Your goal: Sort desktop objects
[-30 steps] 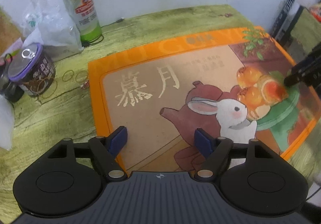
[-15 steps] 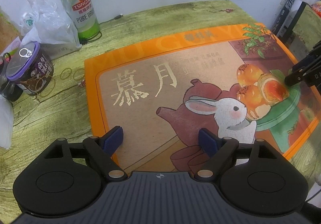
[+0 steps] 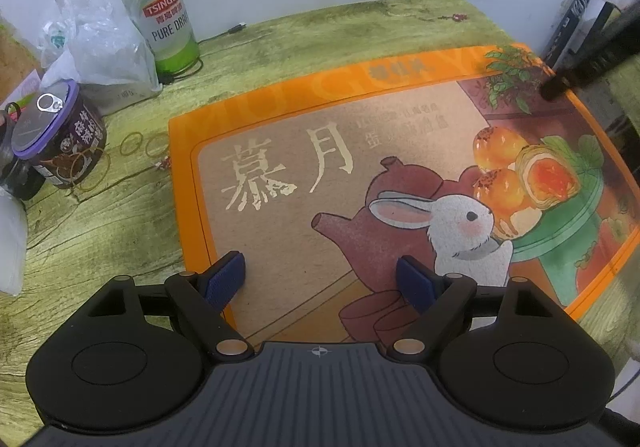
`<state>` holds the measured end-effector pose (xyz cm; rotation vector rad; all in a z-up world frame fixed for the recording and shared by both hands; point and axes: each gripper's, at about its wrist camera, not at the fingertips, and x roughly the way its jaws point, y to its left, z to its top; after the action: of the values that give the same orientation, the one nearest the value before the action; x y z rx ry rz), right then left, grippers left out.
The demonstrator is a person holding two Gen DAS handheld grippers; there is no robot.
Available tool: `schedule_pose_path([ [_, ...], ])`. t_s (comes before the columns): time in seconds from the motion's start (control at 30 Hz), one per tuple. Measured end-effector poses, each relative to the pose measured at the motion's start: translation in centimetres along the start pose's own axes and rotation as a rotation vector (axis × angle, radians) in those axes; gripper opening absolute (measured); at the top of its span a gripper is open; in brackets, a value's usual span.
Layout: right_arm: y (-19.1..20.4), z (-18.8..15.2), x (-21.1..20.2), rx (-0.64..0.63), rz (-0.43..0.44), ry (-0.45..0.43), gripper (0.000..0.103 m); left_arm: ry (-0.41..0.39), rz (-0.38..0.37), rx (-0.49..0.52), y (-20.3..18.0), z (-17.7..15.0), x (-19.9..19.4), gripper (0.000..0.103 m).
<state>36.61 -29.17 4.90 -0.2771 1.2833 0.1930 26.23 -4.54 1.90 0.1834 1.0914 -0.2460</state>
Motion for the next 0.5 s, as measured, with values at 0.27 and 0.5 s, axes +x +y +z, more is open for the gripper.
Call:
schedule_pose_path([
  [0.27,-0.6,1.5,1.5,0.015,0.005,0.013,0.036,0.026,0.004,0.007,-0.1,0.4,0.1,0.084],
  [0.5,-1.1,2.3,2.7,0.025,0.016,0.034,0.037,0.040,0.007,0.013,-0.1,0.5,0.2,0.084],
])
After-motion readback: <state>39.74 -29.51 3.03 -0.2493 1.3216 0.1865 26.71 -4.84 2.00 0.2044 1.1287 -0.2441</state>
